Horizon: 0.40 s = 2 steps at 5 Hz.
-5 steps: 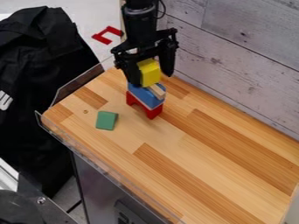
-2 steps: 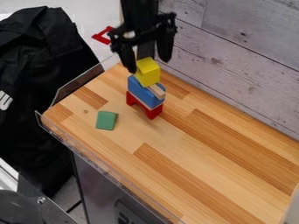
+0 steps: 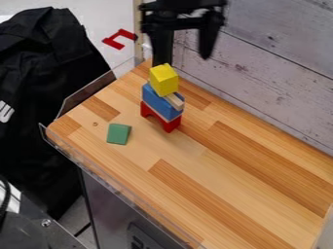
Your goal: Put the yellow cube on top of the tower
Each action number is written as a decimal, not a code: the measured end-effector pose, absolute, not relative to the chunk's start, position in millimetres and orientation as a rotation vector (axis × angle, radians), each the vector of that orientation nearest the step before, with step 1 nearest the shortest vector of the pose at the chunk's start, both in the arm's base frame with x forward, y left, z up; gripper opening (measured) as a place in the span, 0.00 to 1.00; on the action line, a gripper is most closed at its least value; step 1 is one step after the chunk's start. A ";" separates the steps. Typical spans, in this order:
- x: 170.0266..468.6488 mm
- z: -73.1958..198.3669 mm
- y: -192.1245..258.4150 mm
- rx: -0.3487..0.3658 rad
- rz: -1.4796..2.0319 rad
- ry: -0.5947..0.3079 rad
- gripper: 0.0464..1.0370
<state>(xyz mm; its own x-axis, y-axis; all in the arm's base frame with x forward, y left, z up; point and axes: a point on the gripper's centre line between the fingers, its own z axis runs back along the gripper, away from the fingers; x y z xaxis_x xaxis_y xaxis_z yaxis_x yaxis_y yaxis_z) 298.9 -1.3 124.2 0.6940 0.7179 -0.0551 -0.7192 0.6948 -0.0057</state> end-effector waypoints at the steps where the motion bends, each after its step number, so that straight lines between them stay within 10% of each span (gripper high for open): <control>1: 286.1 130.7 -53.0 0.039 0.541 0.010 0.96; 2: 272.4 124.8 -97.5 0.036 0.300 0.008 0.96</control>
<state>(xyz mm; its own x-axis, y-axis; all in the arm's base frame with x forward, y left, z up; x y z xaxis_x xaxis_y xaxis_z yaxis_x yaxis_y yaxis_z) 272.4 -97.5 124.8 0.9554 0.2954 -0.0022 -0.2951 0.9548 0.0371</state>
